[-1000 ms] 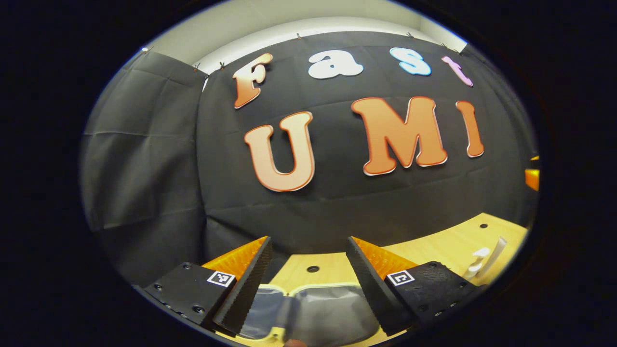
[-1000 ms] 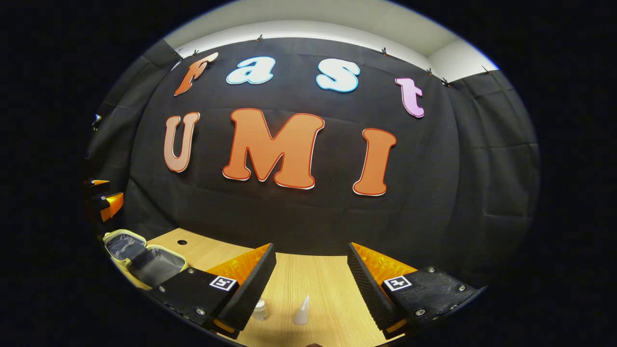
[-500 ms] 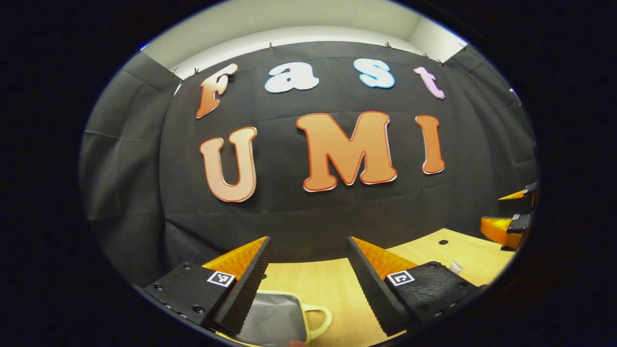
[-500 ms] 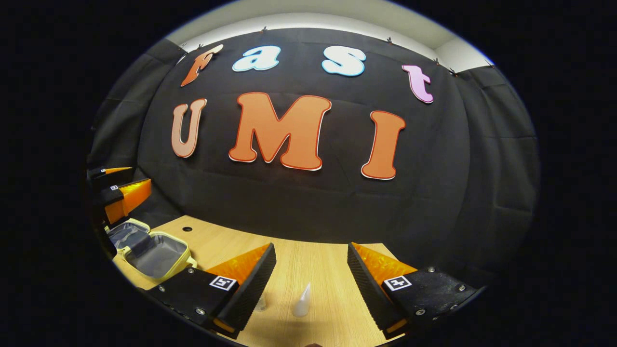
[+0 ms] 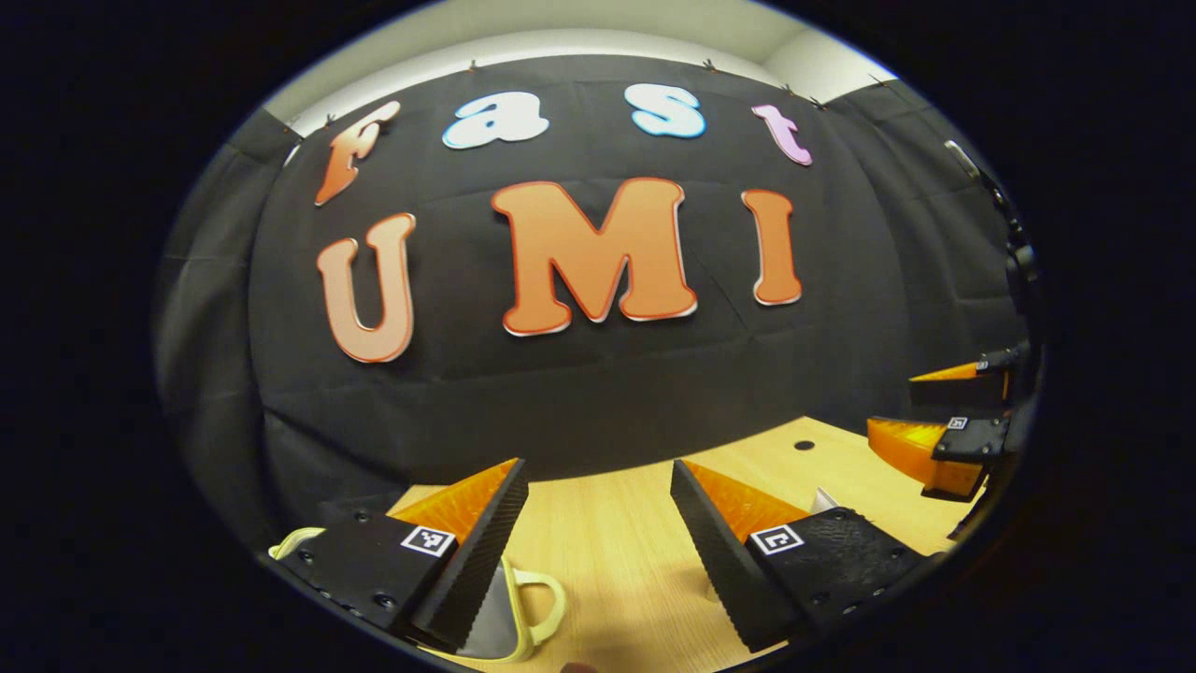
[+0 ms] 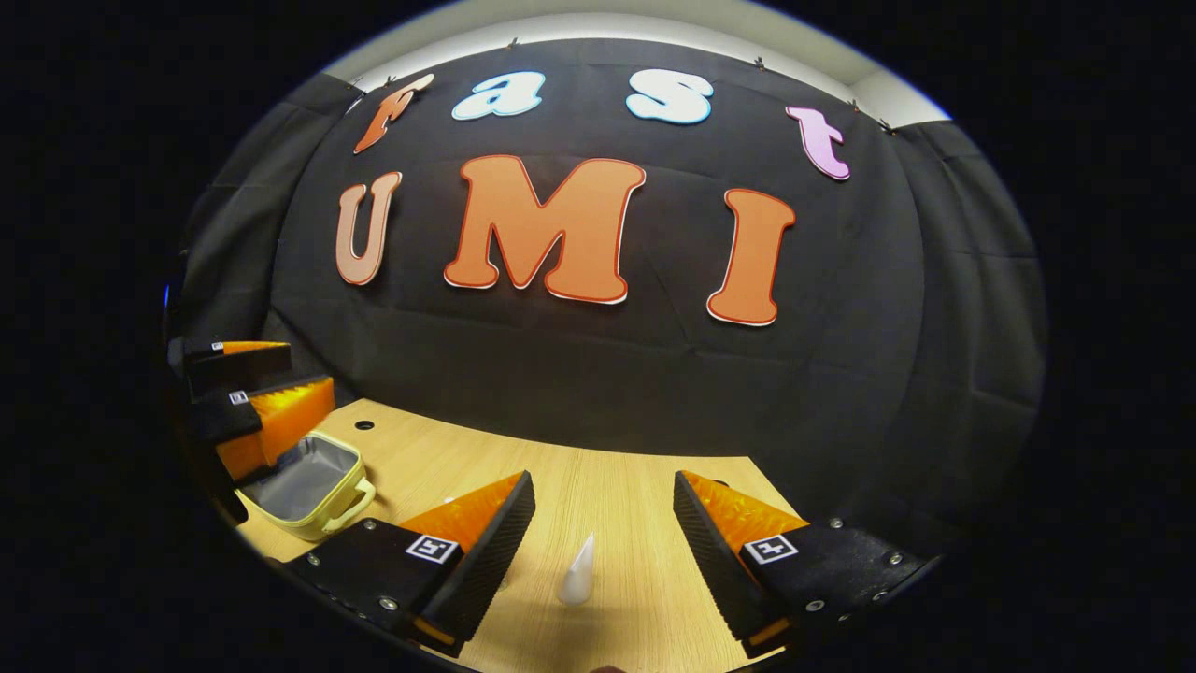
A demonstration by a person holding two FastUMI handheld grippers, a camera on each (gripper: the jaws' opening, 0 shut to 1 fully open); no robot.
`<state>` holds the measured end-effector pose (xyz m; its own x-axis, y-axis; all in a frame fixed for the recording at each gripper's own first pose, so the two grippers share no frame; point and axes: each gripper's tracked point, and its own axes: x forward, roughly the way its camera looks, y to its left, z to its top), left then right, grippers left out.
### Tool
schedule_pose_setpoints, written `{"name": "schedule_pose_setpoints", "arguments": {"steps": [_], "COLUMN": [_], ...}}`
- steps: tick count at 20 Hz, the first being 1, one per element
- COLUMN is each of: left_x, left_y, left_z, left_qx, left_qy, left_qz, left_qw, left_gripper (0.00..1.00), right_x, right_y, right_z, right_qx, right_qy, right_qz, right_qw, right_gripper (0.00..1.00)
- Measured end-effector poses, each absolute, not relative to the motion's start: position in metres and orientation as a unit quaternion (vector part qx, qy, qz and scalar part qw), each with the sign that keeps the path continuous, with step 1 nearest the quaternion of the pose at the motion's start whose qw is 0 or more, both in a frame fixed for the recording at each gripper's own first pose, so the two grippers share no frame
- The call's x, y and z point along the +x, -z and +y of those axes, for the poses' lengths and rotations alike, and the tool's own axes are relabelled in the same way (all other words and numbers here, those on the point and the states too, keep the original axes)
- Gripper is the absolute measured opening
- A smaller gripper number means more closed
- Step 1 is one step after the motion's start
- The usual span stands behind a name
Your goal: First open the suitcase, pack the skin care products into it, and then close the suitcase.
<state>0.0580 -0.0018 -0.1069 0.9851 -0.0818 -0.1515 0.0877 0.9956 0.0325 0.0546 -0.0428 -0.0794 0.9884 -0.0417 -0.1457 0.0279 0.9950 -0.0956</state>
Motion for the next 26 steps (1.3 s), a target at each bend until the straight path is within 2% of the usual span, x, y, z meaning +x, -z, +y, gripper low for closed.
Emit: {"name": "schedule_pose_setpoints", "arguments": {"steps": [8,17,26], "left_x": [0.065,0.062,0.083], "left_y": [0.174,0.278,0.357], "left_z": [-0.046,-0.106,-0.133], "left_qx": [0.018,0.019,0.004], "left_qy": [0.109,0.185,0.205], "left_qz": [0.155,0.264,0.350], "left_qw": [0.982,0.947,0.914], "left_gripper": [0.99,0.99,1.00], "right_x": [0.059,0.061,0.054], "right_y": [0.106,0.125,0.142], "right_z": [-0.060,-0.079,-0.096], "right_qx": [-0.042,-0.047,-0.047], "right_qy": [0.020,0.026,0.038], "right_qz": [0.106,0.131,0.160], "right_qw": [0.993,0.990,0.985], "right_gripper": [0.96,0.96,0.96]}}
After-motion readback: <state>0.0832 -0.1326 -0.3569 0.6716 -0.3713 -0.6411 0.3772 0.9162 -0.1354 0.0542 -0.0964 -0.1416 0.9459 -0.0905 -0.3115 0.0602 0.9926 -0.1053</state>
